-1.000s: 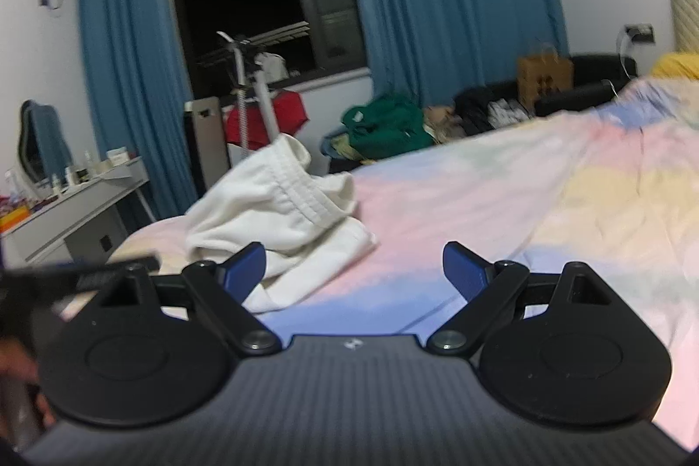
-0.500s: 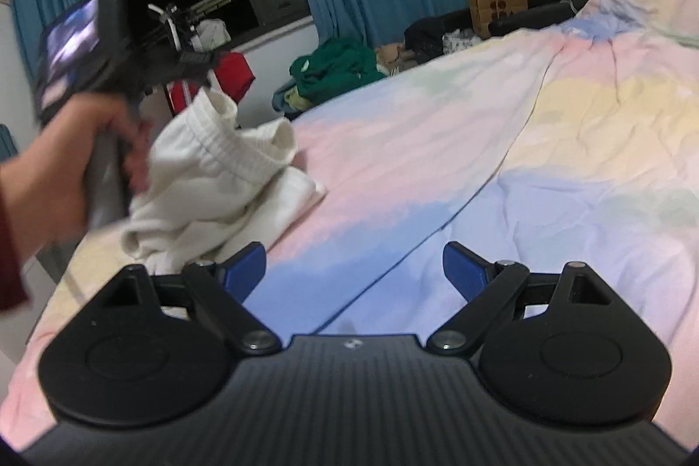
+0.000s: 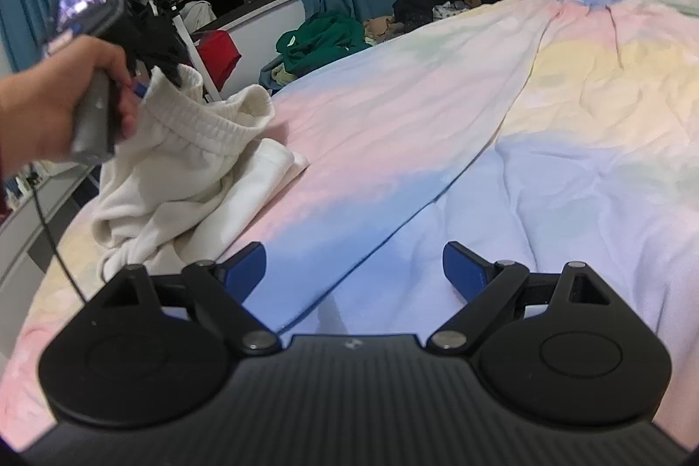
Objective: Fold clothes
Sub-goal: 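Grasp the elastic cuff of the white sweatpants with the left tool, then hold the cuff with the left tool while the right tool grasps the other cuff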
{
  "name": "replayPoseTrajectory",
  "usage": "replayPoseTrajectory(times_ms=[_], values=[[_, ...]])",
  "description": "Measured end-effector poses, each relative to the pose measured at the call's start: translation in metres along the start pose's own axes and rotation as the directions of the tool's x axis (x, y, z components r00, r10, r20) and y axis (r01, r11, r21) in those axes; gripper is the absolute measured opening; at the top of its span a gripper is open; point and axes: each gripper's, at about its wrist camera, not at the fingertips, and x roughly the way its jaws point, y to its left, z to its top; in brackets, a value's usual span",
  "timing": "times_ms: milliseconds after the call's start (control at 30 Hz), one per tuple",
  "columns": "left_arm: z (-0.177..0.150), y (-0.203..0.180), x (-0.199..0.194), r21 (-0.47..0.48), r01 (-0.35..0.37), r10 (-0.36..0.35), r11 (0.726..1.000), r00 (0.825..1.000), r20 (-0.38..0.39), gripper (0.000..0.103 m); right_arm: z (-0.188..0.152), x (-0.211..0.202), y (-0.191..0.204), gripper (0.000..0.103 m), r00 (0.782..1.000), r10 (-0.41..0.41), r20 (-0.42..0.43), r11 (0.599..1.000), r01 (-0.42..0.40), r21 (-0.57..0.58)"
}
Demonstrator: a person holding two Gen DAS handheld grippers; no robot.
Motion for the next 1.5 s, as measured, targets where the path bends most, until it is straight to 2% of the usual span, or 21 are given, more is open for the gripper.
replayPoseTrajectory(times_ms=[167, 300, 500, 567, 767, 900, 1000, 1133, 1300, 1333, 1400, 1500], values=[[-0.025, 0.042, -0.073, -0.022, 0.015, -0.013, 1.0, 0.997, 0.082, 0.02, 0.002, -0.007, 0.003, 0.089, 0.999, 0.007, 0.044, 1.0, -0.006, -0.024], [-0.05, 0.092, -0.139, -0.054, 0.049, -0.041, 0.997, 0.988, 0.15, 0.017, 0.004, -0.019, 0.008, 0.089, 0.995, 0.04, 0.095, 0.998, -0.036, -0.046], [-0.106, 0.186, -0.209, -0.18, 0.096, -0.07, 0.979, 0.987, 0.145, 0.011, 0.005, -0.042, 0.021, 0.089, 0.978, 0.135, 0.159, 0.987, -0.119, -0.108], [-0.133, 0.217, -0.219, -0.193, 0.093, -0.073, 0.977, 0.991, 0.108, 0.009, 0.005, -0.051, 0.028, 0.089, 0.971, 0.147, 0.189, 0.982, -0.121, -0.145], [-0.216, 0.3, -0.208, -0.341, 0.08, -0.095, 0.937, 0.995, -0.026, 0.008, -0.002, -0.068, 0.054, 0.089, 0.957, 0.21, 0.198, 0.95, -0.152, -0.273], [-0.252, 0.342, -0.204, -0.406, 0.098, -0.13, 0.909, 0.99, -0.054, 0.009, -0.008, -0.077, 0.069, 0.089, 0.947, 0.249, 0.203, 0.919, -0.165, -0.358], [-0.258, 0.355, -0.206, -0.412, 0.123, -0.161, 0.903, 0.985, -0.058, 0.012, -0.013, -0.071, 0.082, 0.089, 0.959, 0.228, 0.165, 0.902, -0.145, -0.407], [-0.262, 0.358, -0.207, -0.327, 0.139, -0.16, 0.935, 0.986, -0.039, 0.021, -0.019, -0.05, 0.094, 0.089, 0.975, 0.208, 0.079, 0.891, -0.156, -0.426], [-0.26, 0.342, -0.21, -0.282, 0.148, -0.166, 0.948, 0.985, -0.044, 0.027, -0.031, -0.006, 0.11, 0.089, 0.987, 0.157, -0.041, 0.873, -0.158, -0.46], [-0.255, 0.337, -0.206, -0.279, 0.151, -0.17, 0.948, 0.984, -0.046, 0.03, -0.034, 0.004, 0.113, 0.086, 0.987, 0.149, -0.064, 0.868, -0.161, -0.469], [-0.249, 0.33, -0.201, -0.266, 0.157, -0.175, 0.951, 0.983, -0.046, 0.035, -0.04, 0.02, 0.119, 0.074, 0.986, 0.14, -0.096, 0.857, -0.169, -0.487], [-0.237, 0.319, -0.189, -0.248, 0.161, -0.176, 0.955, 0.984, -0.04, 0.039, -0.042, 0.038, 0.123, 0.072, 0.984, 0.143, -0.104, 0.855, -0.176, -0.487]])
